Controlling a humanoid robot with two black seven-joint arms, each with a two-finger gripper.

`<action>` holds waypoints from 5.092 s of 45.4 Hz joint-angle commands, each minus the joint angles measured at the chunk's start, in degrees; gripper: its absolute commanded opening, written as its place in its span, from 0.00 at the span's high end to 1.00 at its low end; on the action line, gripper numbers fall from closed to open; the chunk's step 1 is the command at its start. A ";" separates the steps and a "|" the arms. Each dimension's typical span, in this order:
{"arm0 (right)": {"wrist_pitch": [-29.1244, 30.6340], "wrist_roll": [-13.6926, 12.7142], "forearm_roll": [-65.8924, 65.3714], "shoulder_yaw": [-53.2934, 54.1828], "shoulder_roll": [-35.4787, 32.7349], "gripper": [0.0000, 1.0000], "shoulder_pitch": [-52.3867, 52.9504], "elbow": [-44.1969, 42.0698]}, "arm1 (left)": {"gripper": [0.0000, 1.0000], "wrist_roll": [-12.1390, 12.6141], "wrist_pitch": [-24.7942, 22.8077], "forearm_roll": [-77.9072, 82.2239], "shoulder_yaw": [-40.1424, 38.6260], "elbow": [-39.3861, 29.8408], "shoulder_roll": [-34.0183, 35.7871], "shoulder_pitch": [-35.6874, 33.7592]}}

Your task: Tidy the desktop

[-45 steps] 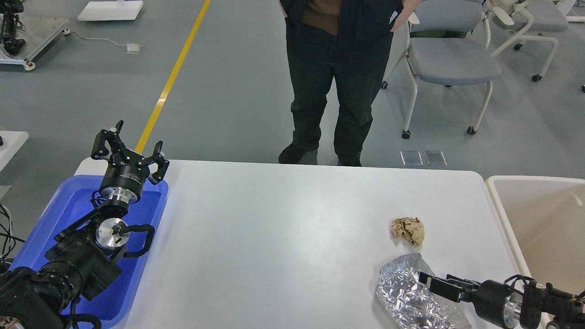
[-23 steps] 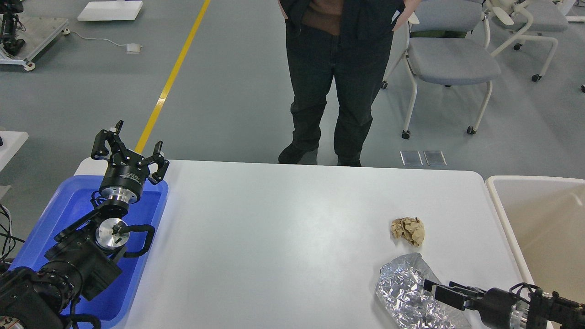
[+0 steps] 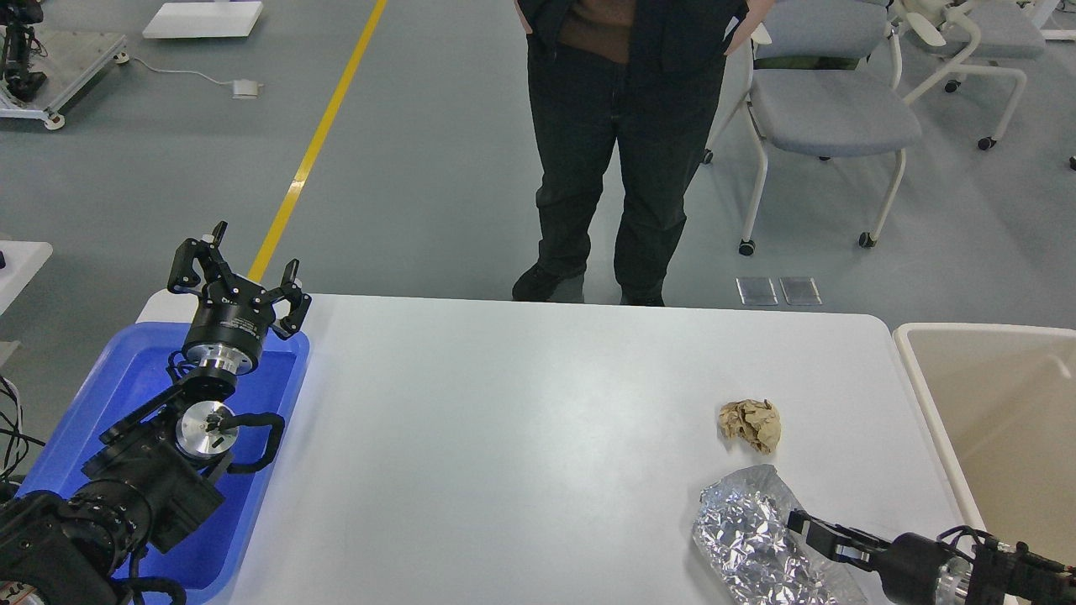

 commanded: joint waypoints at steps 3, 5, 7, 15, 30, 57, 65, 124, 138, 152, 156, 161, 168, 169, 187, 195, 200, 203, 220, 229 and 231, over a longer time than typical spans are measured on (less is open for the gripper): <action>0.17 0.16 0.56 -0.37 -0.03 1.00 -0.15 -0.25 | 0.00 0.00 0.00 0.00 0.00 -0.07 -0.01 0.00; 0.08 0.16 0.56 -0.37 -0.03 1.00 -0.24 -0.25 | 0.00 0.00 0.00 0.00 0.00 0.02 -0.01 0.00; 0.08 0.25 0.56 -0.37 -0.03 1.00 -0.24 -0.25 | 0.00 0.00 0.00 0.00 0.00 0.02 -0.01 0.00; 0.17 2.01 0.73 0.33 -0.29 1.00 -0.24 -0.16 | 0.00 0.00 0.00 0.00 0.00 0.02 -0.01 0.00; 9.56 11.24 13.91 0.86 -6.09 1.00 2.04 1.51 | 0.00 0.00 0.00 0.00 0.00 0.02 -0.01 0.00; 36.02 11.24 23.23 5.25 -25.69 1.00 19.26 3.44 | 0.00 0.00 0.00 0.00 0.00 0.02 -0.01 0.00; 38.23 11.24 27.36 5.26 -27.72 1.00 22.78 -1.55 | 0.00 0.00 0.00 0.00 0.00 0.02 -0.01 0.00; 19.60 -29.89 43.96 16.94 5.06 1.00 7.23 -43.49 | 0.00 0.00 0.00 0.00 0.00 0.02 -0.01 0.00; 15.73 -35.34 53.82 18.70 6.83 1.00 5.74 -43.40 | 0.00 0.00 0.00 0.00 0.00 0.02 -0.01 0.00; 13.00 -36.49 54.34 24.41 7.53 0.12 5.65 -43.40 | 0.00 0.00 0.00 0.00 0.00 0.02 -0.01 0.00; 13.00 -36.40 55.13 26.35 7.53 0.00 5.64 -43.40 | 0.00 0.00 0.00 0.00 0.00 0.02 -0.01 0.00; 13.09 -36.40 55.49 26.88 7.18 0.00 5.65 -43.32 | 0.00 0.00 0.00 0.00 0.00 0.02 -0.01 0.00; 13.27 -35.96 56.10 27.49 6.91 0.00 5.82 -42.53 | 0.00 0.00 0.00 0.00 0.00 0.02 -0.01 0.00; 13.35 -35.87 56.10 27.58 6.91 0.00 5.82 -42.35 | 0.00 0.00 0.00 0.00 0.00 0.02 -0.01 0.00; 13.44 -35.70 56.19 31.17 3.31 0.00 10.65 -30.49 | 0.00 0.00 0.00 0.00 0.00 0.02 -0.01 0.00; 14.23 -35.08 56.28 45.76 1.56 0.00 11.27 -20.39 | 0.00 0.00 0.00 0.00 0.00 0.02 -0.01 0.00; 16.34 -35.08 58.47 49.46 1.29 0.00 11.18 -15.29 | 0.00 0.00 0.00 0.00 0.00 0.02 -0.01 0.00; 19.32 -35.08 61.19 49.90 1.38 0.00 11.36 -14.40 | 0.00 0.00 0.09 0.00 0.00 0.02 -0.01 0.00; 31.99 -35.26 78.08 49.38 7.35 0.00 14.70 -14.31 | 0.00 0.00 0.09 0.00 0.00 0.02 -0.01 0.00; 35.15 -35.34 78.16 49.46 12.09 0.00 15.05 -13.70 | 0.00 0.00 0.09 0.00 0.00 0.02 -0.01 0.00; 35.41 -35.34 78.16 49.55 12.89 0.00 14.96 -13.17 | 0.00 0.00 0.09 0.00 0.00 0.02 -0.01 0.00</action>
